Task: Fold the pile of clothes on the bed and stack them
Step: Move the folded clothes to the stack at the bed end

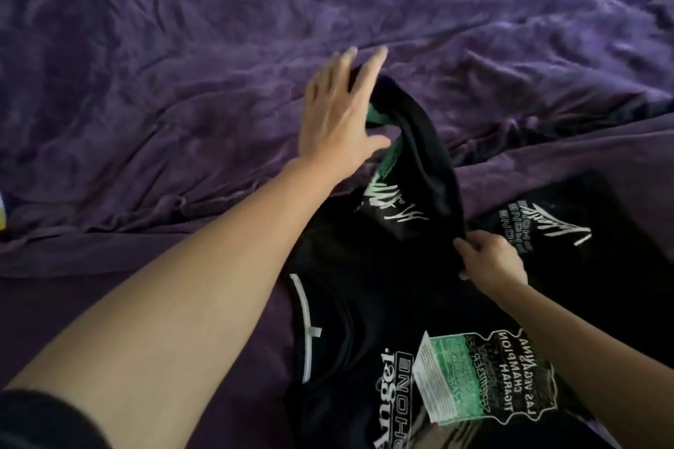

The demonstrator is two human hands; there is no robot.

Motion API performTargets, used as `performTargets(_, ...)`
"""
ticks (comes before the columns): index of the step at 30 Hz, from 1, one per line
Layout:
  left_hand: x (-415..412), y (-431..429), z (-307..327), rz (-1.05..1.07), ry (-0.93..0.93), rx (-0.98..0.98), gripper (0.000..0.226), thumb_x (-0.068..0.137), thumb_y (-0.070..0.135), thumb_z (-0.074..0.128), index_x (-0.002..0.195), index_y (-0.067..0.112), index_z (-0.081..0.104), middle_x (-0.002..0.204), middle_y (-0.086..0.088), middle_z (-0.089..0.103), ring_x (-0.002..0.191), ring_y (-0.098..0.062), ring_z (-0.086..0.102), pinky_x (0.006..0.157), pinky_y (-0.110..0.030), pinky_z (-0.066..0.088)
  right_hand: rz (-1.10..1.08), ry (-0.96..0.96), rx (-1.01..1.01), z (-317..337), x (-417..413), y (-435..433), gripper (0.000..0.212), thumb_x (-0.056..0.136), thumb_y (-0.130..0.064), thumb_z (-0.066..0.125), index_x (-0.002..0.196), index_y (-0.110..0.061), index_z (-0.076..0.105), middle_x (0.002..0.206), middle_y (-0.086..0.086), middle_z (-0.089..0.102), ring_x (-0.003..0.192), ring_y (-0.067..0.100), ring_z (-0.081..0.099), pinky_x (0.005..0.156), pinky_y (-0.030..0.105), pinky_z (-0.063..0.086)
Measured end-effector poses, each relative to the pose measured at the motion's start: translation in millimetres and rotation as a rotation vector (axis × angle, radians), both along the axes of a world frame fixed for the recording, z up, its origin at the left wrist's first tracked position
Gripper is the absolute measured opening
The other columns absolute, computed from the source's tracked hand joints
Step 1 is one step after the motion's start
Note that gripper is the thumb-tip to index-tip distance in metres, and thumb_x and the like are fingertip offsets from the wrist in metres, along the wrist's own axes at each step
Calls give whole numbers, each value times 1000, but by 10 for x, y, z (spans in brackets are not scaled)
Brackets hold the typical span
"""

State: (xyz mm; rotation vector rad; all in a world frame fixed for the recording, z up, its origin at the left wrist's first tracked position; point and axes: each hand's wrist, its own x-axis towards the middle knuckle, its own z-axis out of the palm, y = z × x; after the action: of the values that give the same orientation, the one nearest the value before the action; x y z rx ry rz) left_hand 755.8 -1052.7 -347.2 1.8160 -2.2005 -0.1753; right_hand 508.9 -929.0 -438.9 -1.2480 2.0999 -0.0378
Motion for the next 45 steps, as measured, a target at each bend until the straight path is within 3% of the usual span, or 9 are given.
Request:
performTargets(7,550,1151,-1097,509,182,576,64,77,53,70,128,20,50,126,-8,56,119,-31,51,88,-43,47,37,-6,-371,-79,97,-662,37,83,-44,65,108,-18,61,102,8,68,99,31,61,81,37,45)
performTargets(10,613,1360,-1327,612,325,484,45,78,38,74,113,14,62,107,-7,67,104,-30,61,80,-40,50,-178,-163,-278,-216,293,-1285,61,76,-50,73,114,-5,60,105,10,68,97,26,64,82,34,50)
performTargets(14,601,1327,-1320,562,462,373,19,85,23,69,93,6,67,86,-8,69,87,-30,63,80,-44,52,-452,-652,-61,-363,548,-1681,41,75,-31,81,102,-4,65,91,9,70,67,17,70,55,27,56)
performTargets(19,754,1359,-1278,583,437,287,10,88,17,64,89,8,63,80,-10,67,77,-34,62,74,-47,52,-450,-260,-616,-118,-209,-1731,15,84,-31,59,85,-17,60,79,4,53,74,10,45,62,28,37)
performTargets(24,603,1276,-1353,707,264,373,17,90,23,63,103,12,63,99,-15,68,95,-39,60,76,-44,50,-616,-241,-363,-170,-1059,-1240,10,89,-25,61,83,-19,55,60,4,58,31,5,49,31,14,32)
performTargets(26,567,1268,-1363,756,225,395,24,89,26,64,110,15,61,107,-15,67,102,-39,58,78,-45,48,-556,-212,-314,-232,-1138,-1034,17,87,-27,67,101,-21,60,77,2,64,42,5,60,34,15,43)
performTargets(29,542,1450,-1317,745,220,333,33,86,25,66,116,18,55,113,-13,62,104,-37,57,76,-45,47,-410,-69,-392,-296,-1177,-511,33,81,-30,71,112,-21,60,92,0,67,80,21,67,78,36,55)
performTargets(35,390,2612,-1143,734,253,261,45,81,22,72,120,14,52,115,-10,53,105,-32,54,74,-48,49,-141,-115,-386,-220,-802,1007,15,85,-32,67,99,-28,61,71,-15,60,63,6,57,58,25,43)
performTargets(45,6,4932,-998,748,351,735,42,80,27,75,117,13,61,97,-6,65,94,-26,62,81,-34,48,206,-222,98,-224,-297,3272,24,85,-52,64,83,-28,64,75,-6,67,79,19,65,66,32,48)
